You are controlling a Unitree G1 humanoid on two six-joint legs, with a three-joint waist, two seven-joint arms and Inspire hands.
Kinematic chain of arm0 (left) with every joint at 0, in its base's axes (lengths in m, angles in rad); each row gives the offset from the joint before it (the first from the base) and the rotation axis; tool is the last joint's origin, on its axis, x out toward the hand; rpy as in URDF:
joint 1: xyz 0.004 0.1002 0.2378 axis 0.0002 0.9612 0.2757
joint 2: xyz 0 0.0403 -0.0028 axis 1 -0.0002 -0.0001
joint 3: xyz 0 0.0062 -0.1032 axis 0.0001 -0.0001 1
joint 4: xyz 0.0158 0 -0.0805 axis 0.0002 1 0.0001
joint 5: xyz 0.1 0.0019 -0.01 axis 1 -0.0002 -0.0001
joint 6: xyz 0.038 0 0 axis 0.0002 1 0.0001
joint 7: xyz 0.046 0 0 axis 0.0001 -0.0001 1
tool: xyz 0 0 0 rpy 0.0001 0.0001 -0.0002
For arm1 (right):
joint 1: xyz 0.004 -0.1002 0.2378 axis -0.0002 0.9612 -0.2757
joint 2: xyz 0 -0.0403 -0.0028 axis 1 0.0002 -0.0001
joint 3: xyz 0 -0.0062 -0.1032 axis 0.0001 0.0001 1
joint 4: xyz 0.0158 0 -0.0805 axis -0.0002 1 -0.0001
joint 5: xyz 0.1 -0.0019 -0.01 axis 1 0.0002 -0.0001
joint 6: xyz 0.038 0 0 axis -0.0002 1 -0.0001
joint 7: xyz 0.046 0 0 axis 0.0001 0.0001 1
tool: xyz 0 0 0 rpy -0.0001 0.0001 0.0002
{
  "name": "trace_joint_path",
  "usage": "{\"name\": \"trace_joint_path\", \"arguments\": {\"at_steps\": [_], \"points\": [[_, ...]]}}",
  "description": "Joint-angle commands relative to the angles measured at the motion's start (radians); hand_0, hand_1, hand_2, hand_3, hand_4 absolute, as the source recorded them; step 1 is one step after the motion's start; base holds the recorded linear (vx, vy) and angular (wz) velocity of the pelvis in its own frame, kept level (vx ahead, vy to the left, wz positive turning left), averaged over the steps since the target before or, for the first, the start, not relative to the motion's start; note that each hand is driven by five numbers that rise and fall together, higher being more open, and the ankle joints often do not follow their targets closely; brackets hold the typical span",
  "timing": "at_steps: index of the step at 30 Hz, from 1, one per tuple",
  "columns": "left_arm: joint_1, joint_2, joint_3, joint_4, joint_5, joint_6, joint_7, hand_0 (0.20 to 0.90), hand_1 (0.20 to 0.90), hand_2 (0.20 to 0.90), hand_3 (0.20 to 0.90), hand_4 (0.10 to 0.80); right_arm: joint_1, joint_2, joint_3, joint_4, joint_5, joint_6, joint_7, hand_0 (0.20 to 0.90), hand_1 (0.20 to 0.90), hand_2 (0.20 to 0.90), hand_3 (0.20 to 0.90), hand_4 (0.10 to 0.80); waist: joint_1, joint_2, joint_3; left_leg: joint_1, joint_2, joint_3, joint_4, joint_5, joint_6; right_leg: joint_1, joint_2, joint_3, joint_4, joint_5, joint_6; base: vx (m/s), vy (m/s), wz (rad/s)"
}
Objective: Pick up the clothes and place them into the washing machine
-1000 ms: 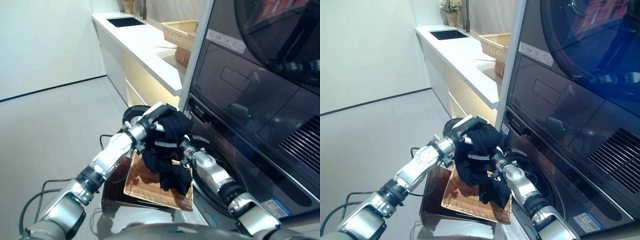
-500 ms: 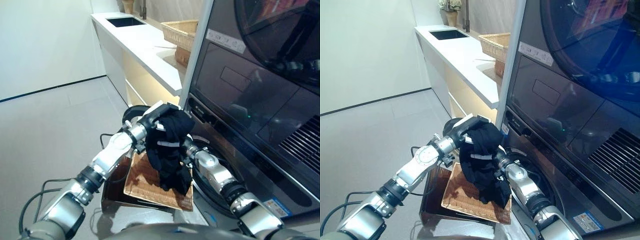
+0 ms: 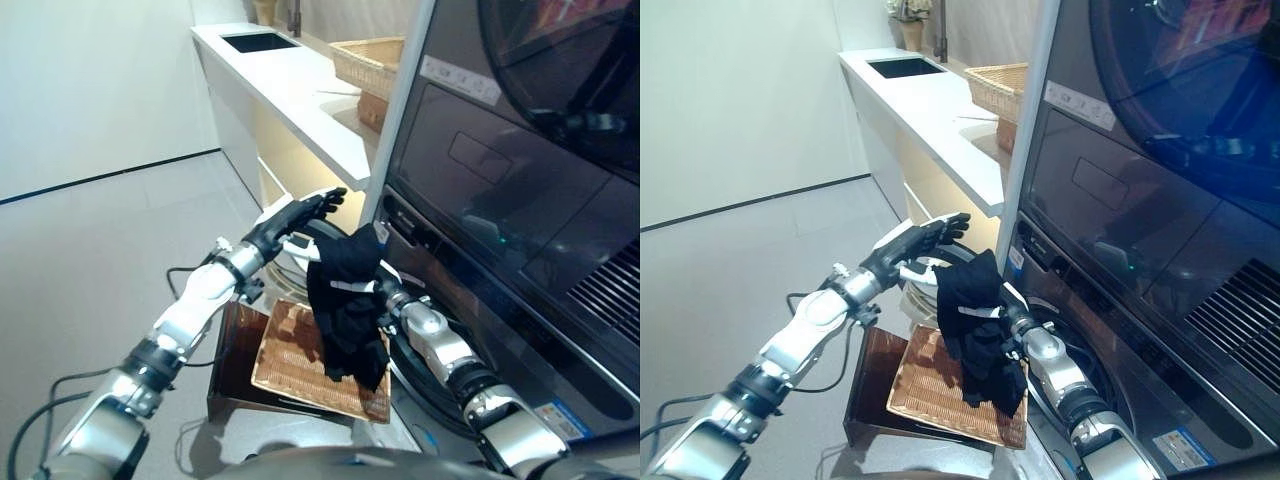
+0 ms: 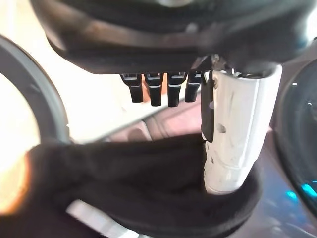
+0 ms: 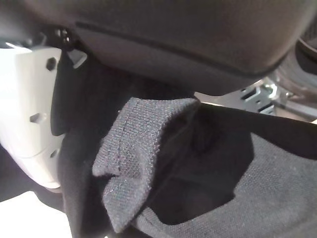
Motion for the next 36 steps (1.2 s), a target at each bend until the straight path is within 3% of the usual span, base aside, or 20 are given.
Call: {"name": "trace_joint_path", "arguments": {"at_steps": [1,11,16,19,21,24,36], "points": [[-0.109,0.010,0.089,-0.032,-0.039,-0.135,0.049,0.900,0.900,0.900,0.900,0.800,-0.083,-0.030,-0.087,-0.038,0.015,-0.101,-0.038,0.200,0.200,0.200,0.200,0.300,0.034,-0.010,-0.061,0.028,-0.007,-0.031,-0.002,-0.033,-0.033,0.008,-0.015,-0.022,0.009,0.048,0.021,-0.002,0.000,0.04],[-0.002,0.036,0.182,0.009,-0.058,-0.142,0.077,0.900,0.900,0.900,0.900,0.800,-0.063,-0.035,-0.136,-0.032,0.062,-0.116,-0.058,0.200,0.200,0.200,0.200,0.300,0.043,-0.010,-0.055,0.028,-0.006,-0.033,-0.002,-0.032,-0.034,0.008,-0.014,-0.025,0.010,0.045,0.018,-0.003,0.003,0.03],[0.125,-0.081,0.287,0.205,-0.116,-0.146,0.168,0.900,0.900,0.900,0.900,0.800,-0.017,-0.019,-0.142,-0.052,0.129,-0.125,-0.047,0.200,0.200,0.200,0.200,0.300,0.038,-0.009,-0.045,0.028,-0.007,-0.028,-0.002,-0.029,-0.034,0.002,-0.013,-0.019,0.011,0.045,0.014,-0.001,0.001,0.01],[0.154,-0.164,0.345,0.386,-0.143,-0.151,0.244,0.900,0.900,0.900,0.900,0.800,0.035,0.009,-0.131,-0.054,0.214,-0.133,-0.031,0.200,0.200,0.200,0.200,0.300,0.029,-0.011,-0.037,0.025,-0.005,-0.024,-0.002,-0.026,-0.035,-0.005,-0.013,-0.017,0.015,0.045,0.012,0.000,0.000,0.00],[0.158,-0.177,0.361,0.439,-0.107,-0.162,0.277,0.900,0.900,0.900,0.900,0.800,0.056,0.020,-0.121,-0.054,0.238,-0.137,-0.024,0.200,0.200,0.200,0.200,0.300,0.026,-0.011,-0.034,0.026,-0.005,-0.022,-0.002,-0.027,-0.036,-0.006,-0.012,-0.014,0.015,0.045,0.012,0.000,0.000,0.00],[0.193,-0.224,0.424,0.617,-0.113,-0.177,0.327,0.900,0.900,0.900,0.900,0.800,0.156,0.075,-0.105,-0.056,0.437,-0.128,0.030,0.200,0.200,0.200,0.200,0.300,0.014,-0.012,-0.025,0.024,-0.006,-0.012,-0.002,-0.026,-0.038,-0.016,-0.010,-0.002,0.018,0.045,0.011,-0.004,0.008,-0.03],[0.224,-0.341,0.439,0.998,-0.199,-0.124,0.307,0.900,0.900,0.900,0.900,0.800,0.316,0.215,-0.095,-0.024,0.876,-0.101,0.098,0.200,0.200,0.200,0.200,0.300,-0.017,-0.005,-0.026,0.037,-0.004,0.020,-0.002,-0.037,-0.043,-0.023,-0.007,0.022,0.013,0.050,0.014,0.013,0.012,-0.11]]}}
